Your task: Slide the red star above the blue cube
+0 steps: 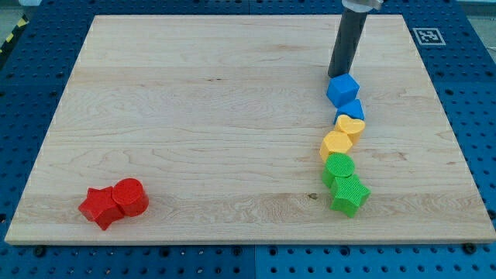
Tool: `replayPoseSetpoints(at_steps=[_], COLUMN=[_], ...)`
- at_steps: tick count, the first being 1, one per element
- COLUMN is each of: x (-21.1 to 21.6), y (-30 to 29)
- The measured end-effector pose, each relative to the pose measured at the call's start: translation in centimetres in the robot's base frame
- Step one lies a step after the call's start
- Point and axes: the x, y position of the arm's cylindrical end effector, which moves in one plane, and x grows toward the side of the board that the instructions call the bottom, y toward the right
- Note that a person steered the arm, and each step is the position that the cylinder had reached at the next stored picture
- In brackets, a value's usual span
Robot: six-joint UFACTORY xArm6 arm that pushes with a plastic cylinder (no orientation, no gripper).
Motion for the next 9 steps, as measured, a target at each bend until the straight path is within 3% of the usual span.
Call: replayPoseSetpoints(at_steps=[4, 5, 7, 8, 9], x=[1.2, -0.4, 0.8, 3.4, 8.7], y=[-0.1, -5.5, -22.1, -29.2, -33.4])
